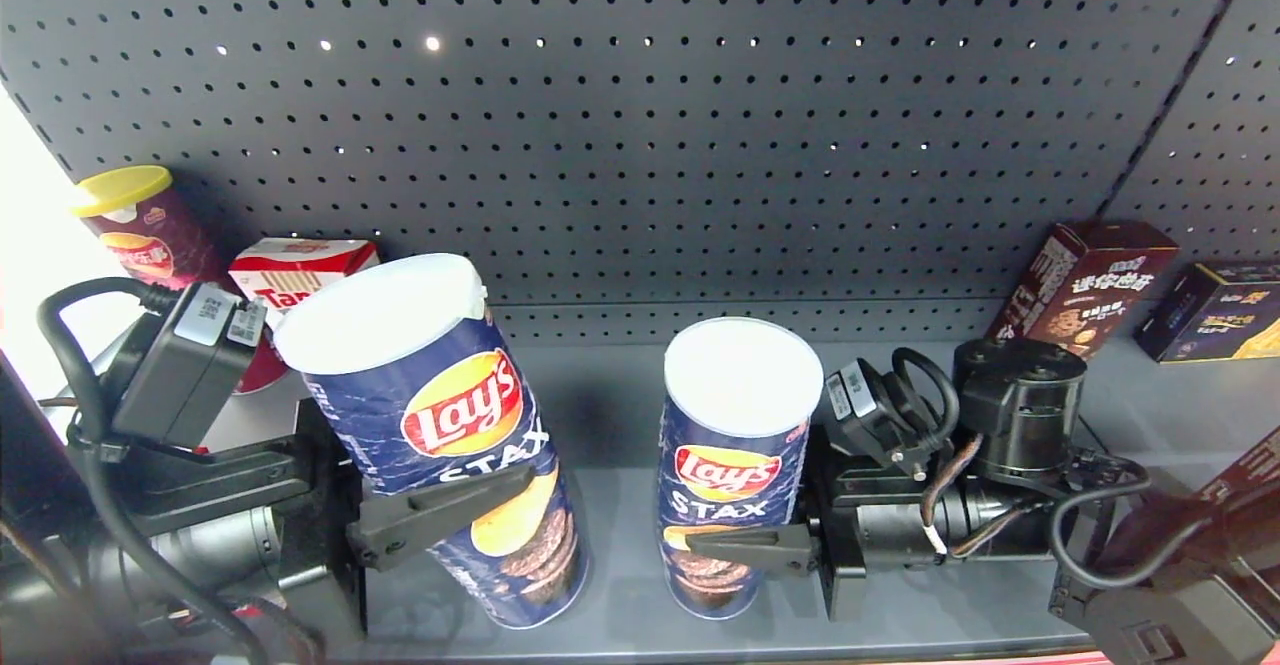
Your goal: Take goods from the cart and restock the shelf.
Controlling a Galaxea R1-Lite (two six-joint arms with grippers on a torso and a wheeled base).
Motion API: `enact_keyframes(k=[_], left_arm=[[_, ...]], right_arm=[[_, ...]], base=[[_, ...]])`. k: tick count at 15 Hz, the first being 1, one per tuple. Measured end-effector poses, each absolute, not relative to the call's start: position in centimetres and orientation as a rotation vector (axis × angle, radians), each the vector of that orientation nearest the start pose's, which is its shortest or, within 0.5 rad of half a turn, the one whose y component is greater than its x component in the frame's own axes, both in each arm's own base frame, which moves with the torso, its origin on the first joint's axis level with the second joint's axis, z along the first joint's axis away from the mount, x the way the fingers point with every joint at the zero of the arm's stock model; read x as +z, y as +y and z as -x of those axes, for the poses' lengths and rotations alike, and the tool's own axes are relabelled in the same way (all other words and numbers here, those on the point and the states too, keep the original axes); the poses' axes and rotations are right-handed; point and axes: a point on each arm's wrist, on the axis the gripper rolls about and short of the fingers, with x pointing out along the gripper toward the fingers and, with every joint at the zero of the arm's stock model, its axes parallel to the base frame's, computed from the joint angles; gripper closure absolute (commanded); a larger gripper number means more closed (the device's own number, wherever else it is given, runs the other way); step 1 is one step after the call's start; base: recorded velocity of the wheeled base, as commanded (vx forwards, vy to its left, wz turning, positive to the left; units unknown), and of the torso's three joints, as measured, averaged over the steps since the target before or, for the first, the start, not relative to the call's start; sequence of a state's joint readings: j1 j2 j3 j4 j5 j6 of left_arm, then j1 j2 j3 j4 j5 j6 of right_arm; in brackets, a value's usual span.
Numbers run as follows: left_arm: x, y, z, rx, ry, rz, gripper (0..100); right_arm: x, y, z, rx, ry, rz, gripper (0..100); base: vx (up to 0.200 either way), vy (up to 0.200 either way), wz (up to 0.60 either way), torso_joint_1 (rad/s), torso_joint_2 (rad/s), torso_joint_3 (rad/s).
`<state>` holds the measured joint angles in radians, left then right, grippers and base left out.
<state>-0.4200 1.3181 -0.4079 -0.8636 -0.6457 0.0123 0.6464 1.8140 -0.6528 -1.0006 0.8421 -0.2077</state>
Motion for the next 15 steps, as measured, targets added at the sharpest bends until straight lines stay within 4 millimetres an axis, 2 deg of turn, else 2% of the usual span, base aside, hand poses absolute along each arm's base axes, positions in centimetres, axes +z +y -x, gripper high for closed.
enact_keyframes(k=[5,8,11,15], left_arm=[[19.4,-9.0,-16.7,-1.067,0.044,-0.006,100],[19.4,-9.0,-16.7,-1.067,0.044,-0.006,100],[19.4,-9.0,-16.7,-1.068,0.043,-0.007,100],[19.3,-8.9,-16.6,-1.069,0.044,-0.008,100]], right_arm=[[14.6,19.7,-23.2,1.496,0.022,0.15,0],[15.6,18.8,-22.3,1.484,-0.01,0.153,0],[17.2,16.5,-20.4,1.451,-0.052,0.154,0],[20.1,12.0,-15.9,1.343,-0.149,0.134,0]], base=[[0.0,0.0,0.0,0.0,0.0,0.0],[0.0,0.0,0.0,0.0,0.0,0.0],[0.0,0.0,0.0,0.0,0.0,0.0],[0.0,0.0,0.0,0.0,0.0,0.0]])
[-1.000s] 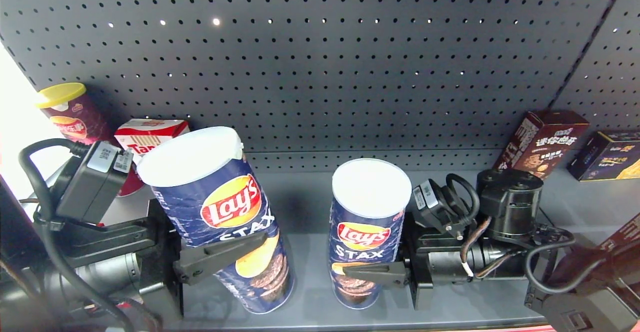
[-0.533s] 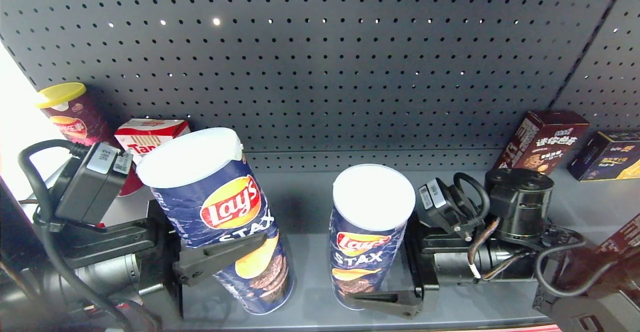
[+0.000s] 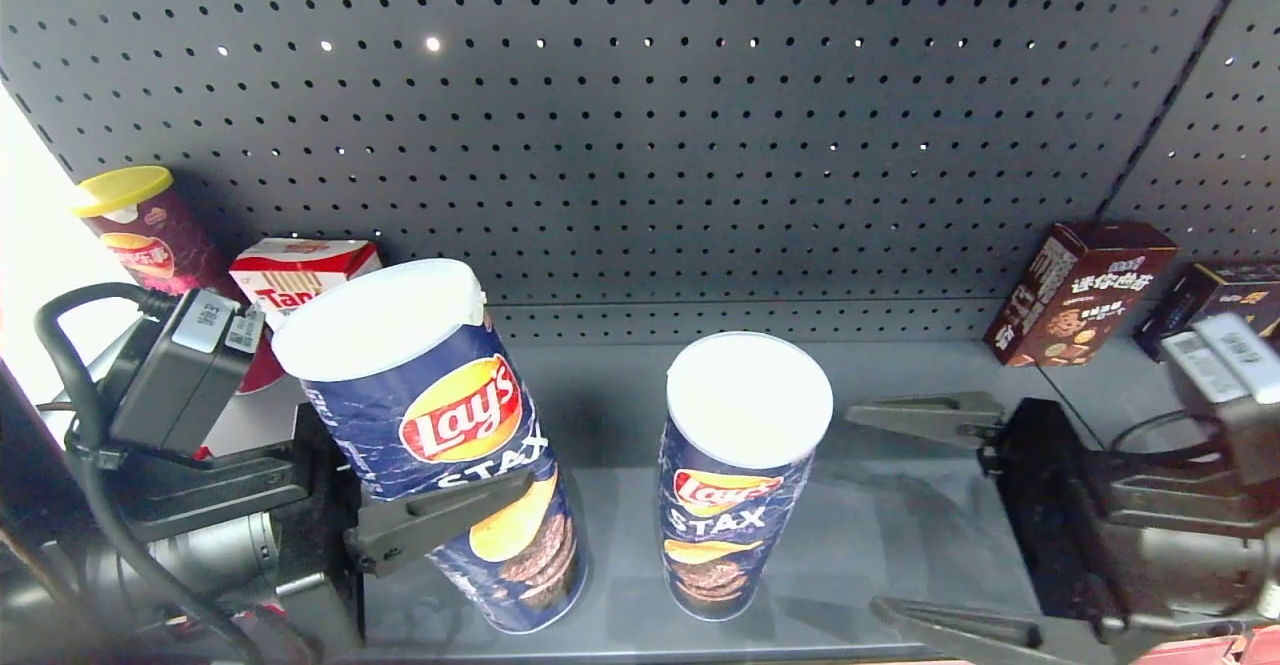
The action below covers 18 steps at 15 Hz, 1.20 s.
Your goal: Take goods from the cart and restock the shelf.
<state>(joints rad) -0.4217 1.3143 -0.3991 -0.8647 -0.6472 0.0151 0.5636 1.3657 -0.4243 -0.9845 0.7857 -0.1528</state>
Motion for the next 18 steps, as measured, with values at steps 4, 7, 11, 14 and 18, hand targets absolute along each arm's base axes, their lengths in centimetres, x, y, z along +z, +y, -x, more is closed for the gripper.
enact_keyframes(k=[4,7,11,14,18], left_arm=[[19.3,-8.9,-16.5,-1.069,0.043,-0.009,100],[19.3,-8.9,-16.5,-1.069,0.041,-0.013,100],[19.5,-8.9,-16.5,-1.071,0.011,-0.016,100],[19.5,-8.9,-16.5,-1.071,0.011,-0.016,100],[19.3,-9.1,-16.7,-1.076,0.022,-0.015,100]], right_arm=[[22.2,7.4,-11.0,1.003,-0.19,0.11,0],[22.4,4.2,-6.7,0.724,-0.177,0.093,0],[19.2,0.6,-1.0,0.491,-0.073,0.102,0],[15.6,-0.9,2.0,0.376,-0.043,0.103,0],[10.5,-1.1,2.7,0.317,-0.017,0.063,0]], base=[[0.0,0.0,0.0,0.0,0.0,0.0],[0.0,0.0,0.0,0.0,0.0,0.0],[0.0,0.0,0.0,0.0,0.0,0.0],[0.0,0.0,0.0,0.0,0.0,0.0],[0.0,0.0,0.0,0.0,0.0,0.0]])
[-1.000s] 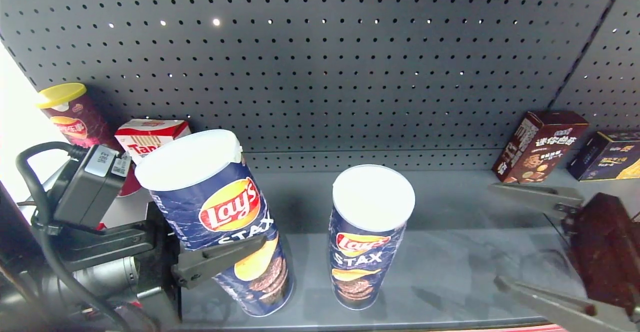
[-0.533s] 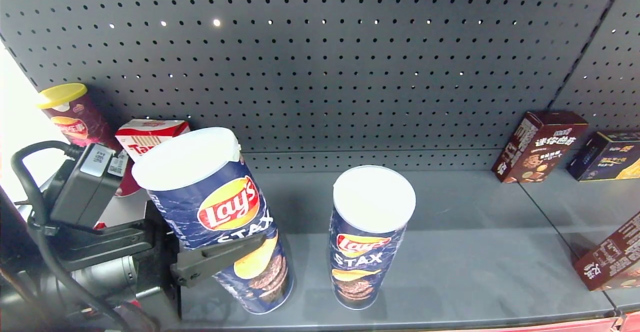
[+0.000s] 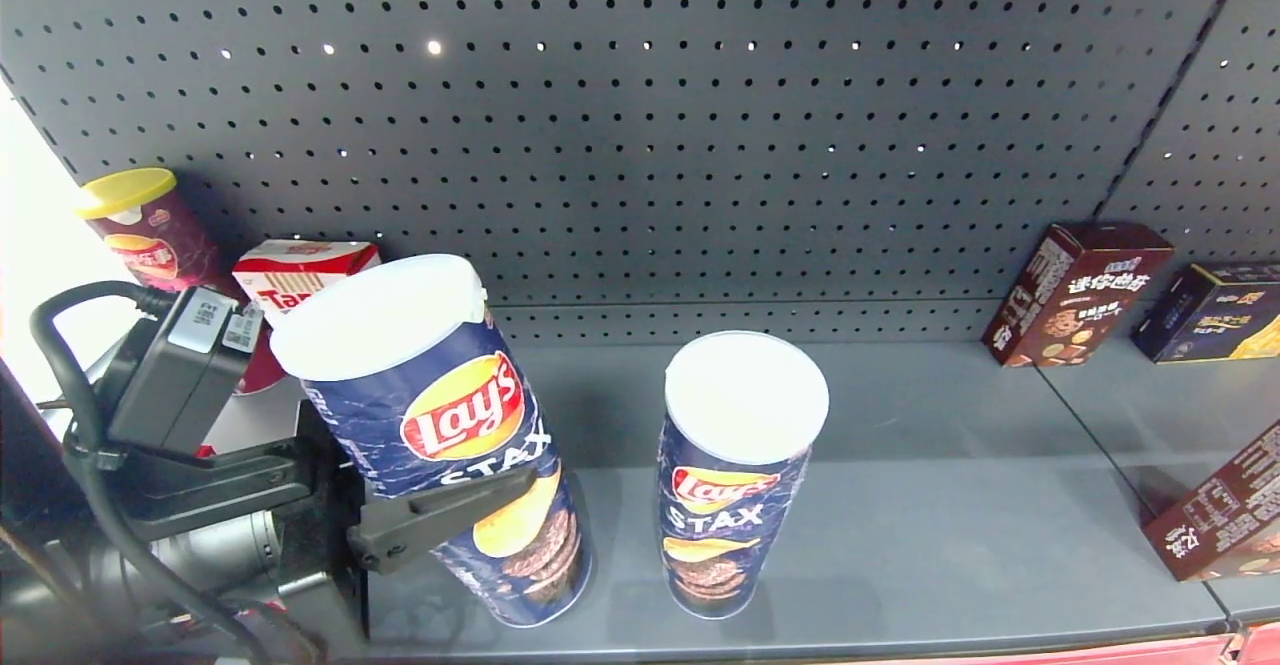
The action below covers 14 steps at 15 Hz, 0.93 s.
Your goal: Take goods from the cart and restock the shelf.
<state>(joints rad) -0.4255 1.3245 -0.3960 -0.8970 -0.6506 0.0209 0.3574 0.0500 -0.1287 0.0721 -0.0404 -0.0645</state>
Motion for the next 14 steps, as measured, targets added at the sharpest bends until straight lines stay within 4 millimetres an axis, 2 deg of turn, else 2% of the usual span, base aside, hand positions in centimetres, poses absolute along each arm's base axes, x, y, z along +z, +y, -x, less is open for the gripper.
enact_keyframes(k=[1,4,6,14], left_arm=[[19.3,-9.1,-16.8,-1.076,0.024,-0.015,100],[19.2,-9.1,-16.9,-1.076,0.027,-0.015,100],[19.2,-9.2,-16.9,-1.078,0.027,-0.016,100],[18.8,-9.2,-16.6,-1.087,0.043,-0.011,100]], right_arm=[[9.4,-1.0,2.5,0.315,-0.005,0.045,0],[8.6,-0.9,2.3,0.324,-0.052,0.007,0],[7.8,-0.9,2.2,0.324,-0.016,0.026,0],[7.6,-0.9,2.1,0.33,-0.008,0.012,0]], base=[[0.0,0.0,0.0,0.0,0.0,0.0],[0.0,0.0,0.0,0.0,0.0,0.0],[0.0,0.0,0.0,0.0,0.0,0.0],[0.0,0.0,0.0,0.0,0.0,0.0]])
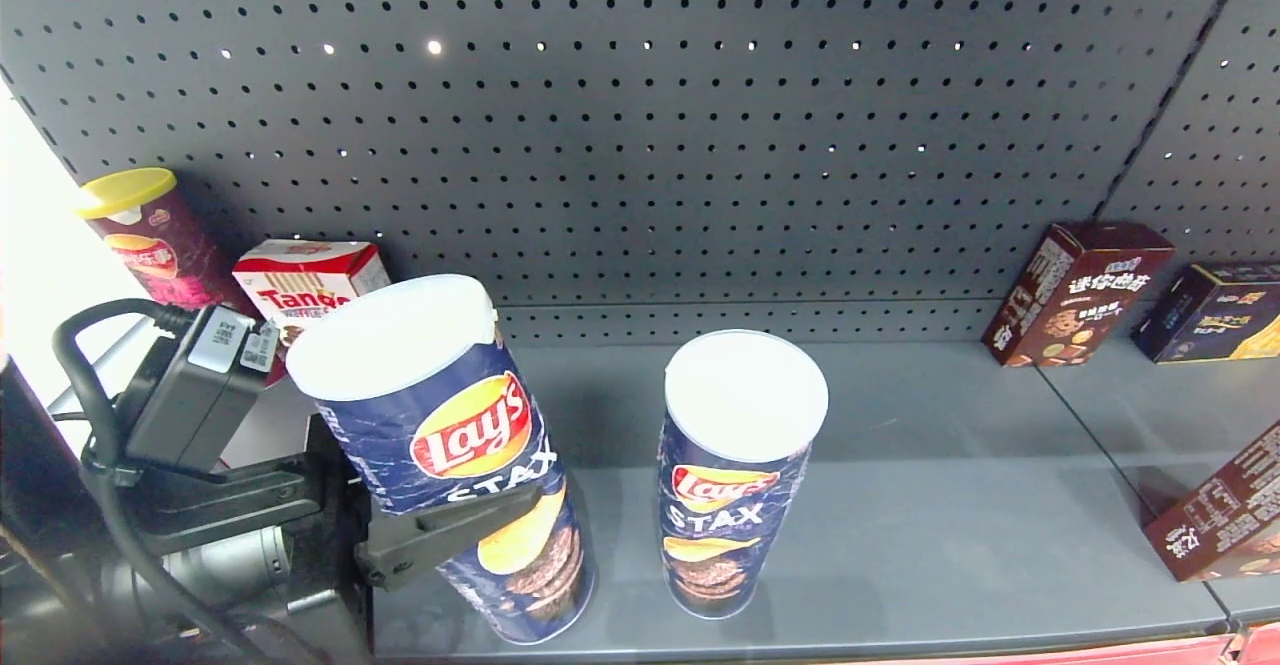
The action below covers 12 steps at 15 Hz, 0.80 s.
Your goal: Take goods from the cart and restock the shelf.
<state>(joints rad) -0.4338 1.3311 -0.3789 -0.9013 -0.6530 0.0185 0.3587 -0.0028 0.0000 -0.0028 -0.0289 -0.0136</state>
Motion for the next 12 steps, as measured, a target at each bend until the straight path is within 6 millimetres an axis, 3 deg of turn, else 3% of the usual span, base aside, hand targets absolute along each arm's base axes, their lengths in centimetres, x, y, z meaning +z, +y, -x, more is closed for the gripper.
enact_keyframes(k=[5,10,12], left_arm=[[20.5,-9.4,-17.5,-1.072,0.0,-0.012,100],[22.5,-9.7,-19.5,-1.049,0.078,-0.002,100],[24.5,-10.2,-20.7,-1.052,0.037,-0.01,100]], right_arm=[[7.6,-0.9,2.1,0.33,-0.008,0.012,0],[7.6,-0.9,2.1,0.33,-0.007,0.012,0],[7.6,-0.9,2.1,0.33,-0.007,0.012,0]], base=[[0.0,0.0,0.0,0.0,0.0,0.0],[0.0,0.0,0.0,0.0,0.0,0.0],[0.0,0.0,0.0,0.0,0.0,0.0]])
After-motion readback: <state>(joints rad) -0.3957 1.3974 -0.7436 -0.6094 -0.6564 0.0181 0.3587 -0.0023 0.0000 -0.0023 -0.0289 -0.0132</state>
